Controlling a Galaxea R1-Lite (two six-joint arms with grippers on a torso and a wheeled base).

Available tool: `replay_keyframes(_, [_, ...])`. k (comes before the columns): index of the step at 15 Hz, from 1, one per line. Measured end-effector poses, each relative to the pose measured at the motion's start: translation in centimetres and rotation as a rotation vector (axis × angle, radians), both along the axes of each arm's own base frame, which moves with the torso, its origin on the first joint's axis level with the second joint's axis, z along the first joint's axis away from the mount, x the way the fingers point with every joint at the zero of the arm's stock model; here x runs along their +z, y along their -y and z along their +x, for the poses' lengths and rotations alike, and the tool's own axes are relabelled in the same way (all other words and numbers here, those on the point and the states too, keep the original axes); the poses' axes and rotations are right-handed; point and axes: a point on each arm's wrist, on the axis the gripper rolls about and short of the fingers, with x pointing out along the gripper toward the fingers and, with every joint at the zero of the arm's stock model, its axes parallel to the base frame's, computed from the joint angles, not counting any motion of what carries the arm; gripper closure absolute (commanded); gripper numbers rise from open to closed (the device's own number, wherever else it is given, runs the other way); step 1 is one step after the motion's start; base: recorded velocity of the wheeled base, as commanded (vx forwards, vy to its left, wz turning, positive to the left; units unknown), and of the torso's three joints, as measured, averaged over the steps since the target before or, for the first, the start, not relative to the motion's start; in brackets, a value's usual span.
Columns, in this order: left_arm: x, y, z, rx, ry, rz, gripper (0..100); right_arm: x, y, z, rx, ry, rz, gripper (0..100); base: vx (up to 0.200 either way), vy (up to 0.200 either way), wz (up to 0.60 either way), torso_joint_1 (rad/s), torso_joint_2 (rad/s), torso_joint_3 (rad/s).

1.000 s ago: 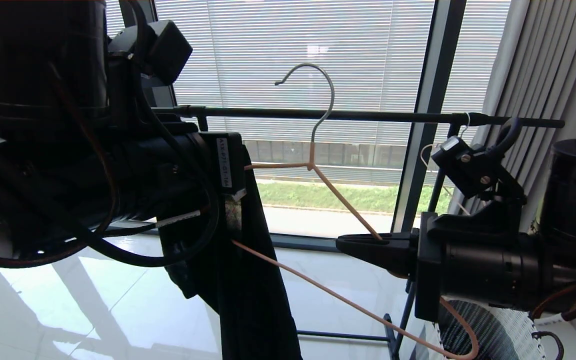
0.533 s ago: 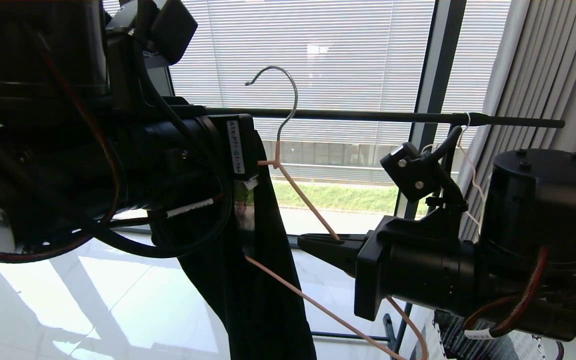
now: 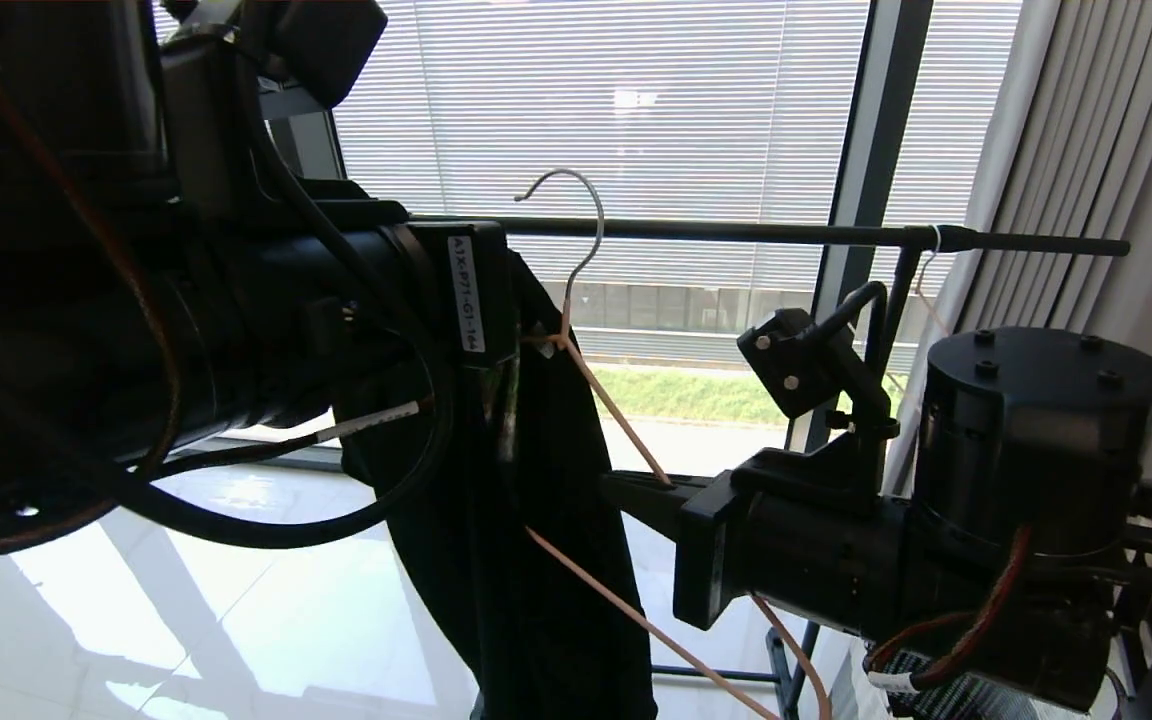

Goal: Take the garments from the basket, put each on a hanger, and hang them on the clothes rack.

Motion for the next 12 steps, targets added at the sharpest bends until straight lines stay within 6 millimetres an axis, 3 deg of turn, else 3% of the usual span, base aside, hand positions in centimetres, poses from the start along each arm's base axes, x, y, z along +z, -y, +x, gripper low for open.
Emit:
replay_keyframes(4, [-1.5,-0.9,-0.7,-0.018,0.011,0.114,100,0.1,-0.2,0.4,-0.075,0.031,0.031,100,0.0,0.0,0.0,0.0,0.0,0.0])
replay_keyframes(5, [-1.5,-1.0,-0.9,-0.018,0.012,0.114,0,0.0,-0.3,0.5,-0.096,0.032,0.027,100,0.0,0.0,0.0,0.0,0.0,0.0])
replay_keyframes(12, [-0.7,-2.2,-1.8,-0.015,0.052,0.087,0,-0.1,-0.1,1.0,-0.134,0.148,-0.008,100,0.0,0.0,0.0,0.0,0.0,0.0])
